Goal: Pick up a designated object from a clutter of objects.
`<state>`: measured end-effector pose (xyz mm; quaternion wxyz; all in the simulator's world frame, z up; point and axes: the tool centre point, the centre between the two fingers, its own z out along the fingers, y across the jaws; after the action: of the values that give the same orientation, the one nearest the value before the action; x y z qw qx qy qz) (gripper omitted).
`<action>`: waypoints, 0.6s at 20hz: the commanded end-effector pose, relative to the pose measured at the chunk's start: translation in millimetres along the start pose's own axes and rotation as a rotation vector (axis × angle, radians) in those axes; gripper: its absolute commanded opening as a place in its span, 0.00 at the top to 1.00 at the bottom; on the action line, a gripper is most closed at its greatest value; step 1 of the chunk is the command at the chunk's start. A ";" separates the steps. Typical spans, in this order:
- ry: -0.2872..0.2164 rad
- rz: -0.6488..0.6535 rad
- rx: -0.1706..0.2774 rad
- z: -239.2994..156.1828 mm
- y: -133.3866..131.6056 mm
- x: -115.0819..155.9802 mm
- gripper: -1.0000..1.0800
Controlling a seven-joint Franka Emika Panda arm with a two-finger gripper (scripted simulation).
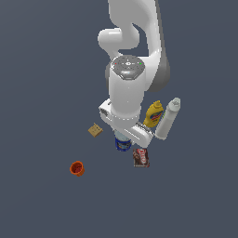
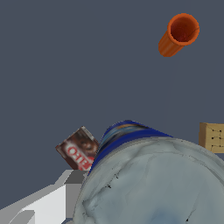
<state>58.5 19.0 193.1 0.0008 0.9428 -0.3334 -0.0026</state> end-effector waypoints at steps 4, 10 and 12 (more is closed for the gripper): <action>0.004 0.000 0.003 -53.2 -2.6 -35.4 1.00; 0.005 0.000 0.002 -110.7 -5.6 -75.1 1.00; 0.006 0.001 0.002 -127.8 -6.7 -86.8 1.00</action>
<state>2.3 72.6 306.0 0.0016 0.9428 -0.3333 -0.0012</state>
